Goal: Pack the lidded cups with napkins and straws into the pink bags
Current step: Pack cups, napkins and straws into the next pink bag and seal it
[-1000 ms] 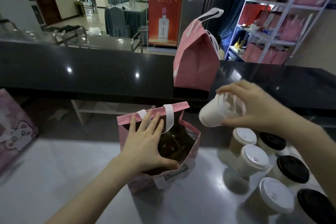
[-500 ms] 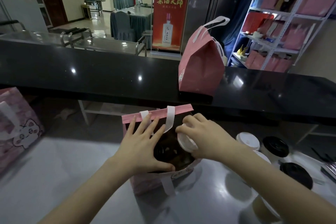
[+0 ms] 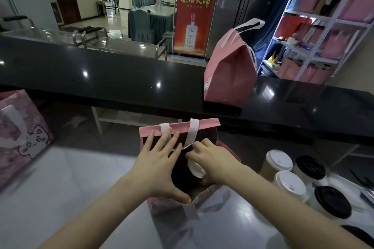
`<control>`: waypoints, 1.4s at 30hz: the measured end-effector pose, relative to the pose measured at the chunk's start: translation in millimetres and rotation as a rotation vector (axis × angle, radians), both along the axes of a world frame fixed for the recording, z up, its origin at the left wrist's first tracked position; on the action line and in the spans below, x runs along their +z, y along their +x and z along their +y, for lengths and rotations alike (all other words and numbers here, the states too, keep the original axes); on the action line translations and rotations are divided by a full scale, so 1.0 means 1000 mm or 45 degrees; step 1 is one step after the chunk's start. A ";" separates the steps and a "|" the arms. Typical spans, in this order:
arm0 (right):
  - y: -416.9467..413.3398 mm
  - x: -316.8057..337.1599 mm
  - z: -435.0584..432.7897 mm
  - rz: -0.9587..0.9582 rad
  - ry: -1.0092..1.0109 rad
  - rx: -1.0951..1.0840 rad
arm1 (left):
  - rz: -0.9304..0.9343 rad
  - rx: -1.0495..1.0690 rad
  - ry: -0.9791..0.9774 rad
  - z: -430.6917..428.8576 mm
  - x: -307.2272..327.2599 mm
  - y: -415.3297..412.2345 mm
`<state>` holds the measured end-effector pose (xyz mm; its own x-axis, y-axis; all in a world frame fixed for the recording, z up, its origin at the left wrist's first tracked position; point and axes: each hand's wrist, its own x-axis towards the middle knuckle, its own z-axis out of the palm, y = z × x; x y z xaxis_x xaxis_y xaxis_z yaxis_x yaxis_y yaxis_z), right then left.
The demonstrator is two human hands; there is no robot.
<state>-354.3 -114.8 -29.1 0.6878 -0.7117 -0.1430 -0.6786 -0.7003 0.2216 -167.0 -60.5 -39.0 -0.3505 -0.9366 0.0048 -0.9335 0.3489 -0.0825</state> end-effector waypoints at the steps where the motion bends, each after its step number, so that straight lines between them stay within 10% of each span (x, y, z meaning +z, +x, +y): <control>1: 0.002 -0.004 -0.006 -0.008 0.021 -0.042 | 0.001 0.009 0.005 0.001 0.000 0.001; 29: -0.002 -0.059 -0.020 -0.126 0.266 -0.382 | 0.027 0.076 0.082 -0.018 -0.006 0.005; 42: -0.073 0.014 0.016 -0.453 0.087 -0.135 | 0.519 0.150 -0.012 -0.001 0.005 0.007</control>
